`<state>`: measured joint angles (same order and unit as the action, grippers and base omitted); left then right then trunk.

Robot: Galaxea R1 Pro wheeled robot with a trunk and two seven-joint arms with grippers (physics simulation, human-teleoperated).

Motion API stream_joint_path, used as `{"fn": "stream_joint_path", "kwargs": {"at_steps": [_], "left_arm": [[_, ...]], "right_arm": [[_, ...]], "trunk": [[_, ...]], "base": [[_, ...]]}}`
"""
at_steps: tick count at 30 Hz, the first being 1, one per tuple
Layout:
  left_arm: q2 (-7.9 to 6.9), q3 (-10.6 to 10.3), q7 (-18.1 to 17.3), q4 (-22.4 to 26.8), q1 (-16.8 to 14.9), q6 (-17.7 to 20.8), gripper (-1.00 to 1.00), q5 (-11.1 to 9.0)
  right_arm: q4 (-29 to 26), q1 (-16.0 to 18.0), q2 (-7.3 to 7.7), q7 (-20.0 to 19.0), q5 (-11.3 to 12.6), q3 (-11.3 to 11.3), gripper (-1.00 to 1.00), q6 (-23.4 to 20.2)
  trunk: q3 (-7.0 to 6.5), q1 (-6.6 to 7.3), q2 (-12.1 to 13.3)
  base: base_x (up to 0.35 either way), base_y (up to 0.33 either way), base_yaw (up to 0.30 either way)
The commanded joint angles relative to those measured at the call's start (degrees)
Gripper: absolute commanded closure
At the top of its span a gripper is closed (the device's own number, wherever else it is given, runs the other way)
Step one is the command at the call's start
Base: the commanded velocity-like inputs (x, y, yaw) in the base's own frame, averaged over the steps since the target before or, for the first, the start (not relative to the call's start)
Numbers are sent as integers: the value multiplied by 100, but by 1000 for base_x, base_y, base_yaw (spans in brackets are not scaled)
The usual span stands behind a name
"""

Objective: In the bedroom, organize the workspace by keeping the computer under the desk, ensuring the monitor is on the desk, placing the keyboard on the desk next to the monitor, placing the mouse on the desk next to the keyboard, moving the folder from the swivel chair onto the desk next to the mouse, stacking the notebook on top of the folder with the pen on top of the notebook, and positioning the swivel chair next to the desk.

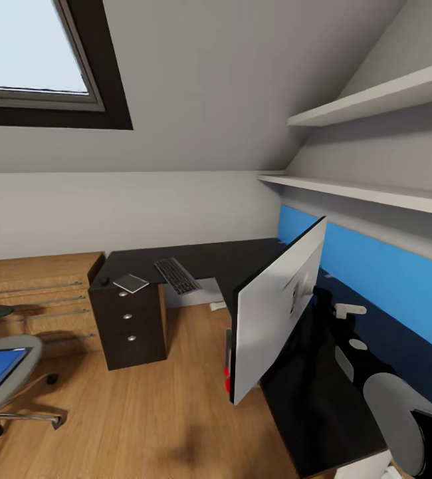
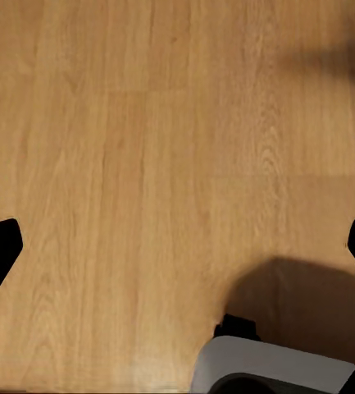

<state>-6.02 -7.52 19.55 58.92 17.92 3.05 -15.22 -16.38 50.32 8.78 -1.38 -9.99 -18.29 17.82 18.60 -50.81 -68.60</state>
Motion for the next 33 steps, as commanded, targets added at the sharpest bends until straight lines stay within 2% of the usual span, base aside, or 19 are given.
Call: {"fn": "stream_joint_path", "kwargs": {"at_steps": [1, 9, 16, 18, 22, 26, 33], "left_arm": [[-6, -22, 45, 16, 1, 29, -100, -33], [-5, -22, 41, -7, 1, 21, -100, -41], [-17, 17, 40, -21, 1, 9, -100, -42], [-24, 95, 40, -21, 1, 4, -100, -42], [-16, 432, 33, -23, 1, -78, -100, -42], [-14, 508, 32, -158, 1, -277, -100, -42], [-13, 530, 31, -229, 1, -344, -100, -42]], "right_arm": [[11, 1, 1, -1, -12, -34, 100, 22], [12, 2, -7, -2, -12, -34, 100, 22], [16, 2, -13, -8, -12, -34, 100, 21], [30, 3, -16, -12, -12, -34, 100, 21], [96, 4, -24, -19, -10, -34, 100, 25], [133, 0, -25, -25, -10, -28, 100, 21], [144, 1, -44, -14, -12, -25, 100, 28]], "trunk": [[6, -1, -4], [6, -1, -4], [6, -1, -4], [6, -1, -4], [6, -1, -4], [6, -1, -4], [6, -1, -4]], "base": [[0, -308, 155], [-15, -310, 155], [-143, -283, 143], [-244, -215, 61], [-255, -205, 20], [-258, -204, 4], [-80, -71, 0]]}}
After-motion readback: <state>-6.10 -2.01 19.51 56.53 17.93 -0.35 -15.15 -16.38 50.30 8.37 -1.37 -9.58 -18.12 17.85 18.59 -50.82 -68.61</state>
